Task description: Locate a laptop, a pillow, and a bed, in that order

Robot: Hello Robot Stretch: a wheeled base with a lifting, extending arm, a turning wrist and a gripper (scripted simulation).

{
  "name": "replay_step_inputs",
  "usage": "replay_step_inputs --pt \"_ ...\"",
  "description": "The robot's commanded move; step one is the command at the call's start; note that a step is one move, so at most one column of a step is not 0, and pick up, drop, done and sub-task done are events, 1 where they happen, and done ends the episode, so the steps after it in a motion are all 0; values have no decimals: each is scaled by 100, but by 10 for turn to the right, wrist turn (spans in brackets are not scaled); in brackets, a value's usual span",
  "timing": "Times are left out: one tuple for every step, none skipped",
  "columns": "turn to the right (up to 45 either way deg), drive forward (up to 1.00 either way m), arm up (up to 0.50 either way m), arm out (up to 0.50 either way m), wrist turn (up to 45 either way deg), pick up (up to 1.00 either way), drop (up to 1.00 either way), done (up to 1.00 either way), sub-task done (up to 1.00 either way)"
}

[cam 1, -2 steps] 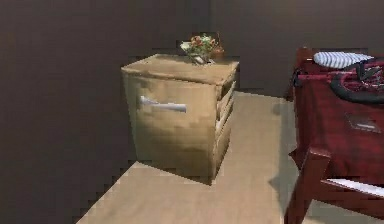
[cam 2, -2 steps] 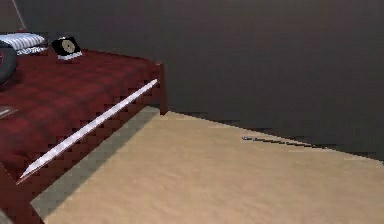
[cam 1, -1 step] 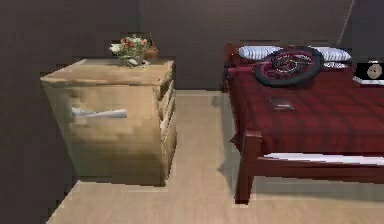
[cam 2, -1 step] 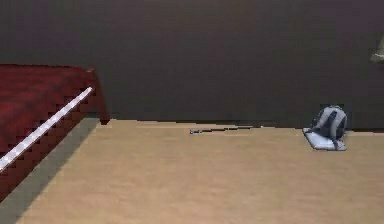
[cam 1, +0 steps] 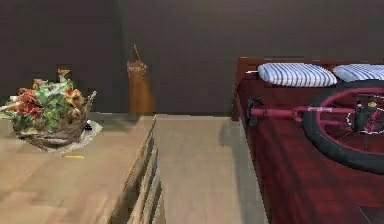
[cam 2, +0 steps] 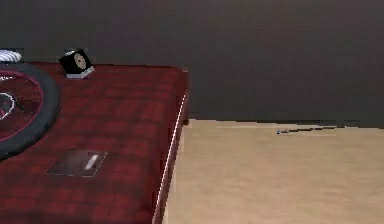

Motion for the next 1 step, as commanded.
replay_step_inputs --pt "0 95 0 0 0 0 0 0 0"
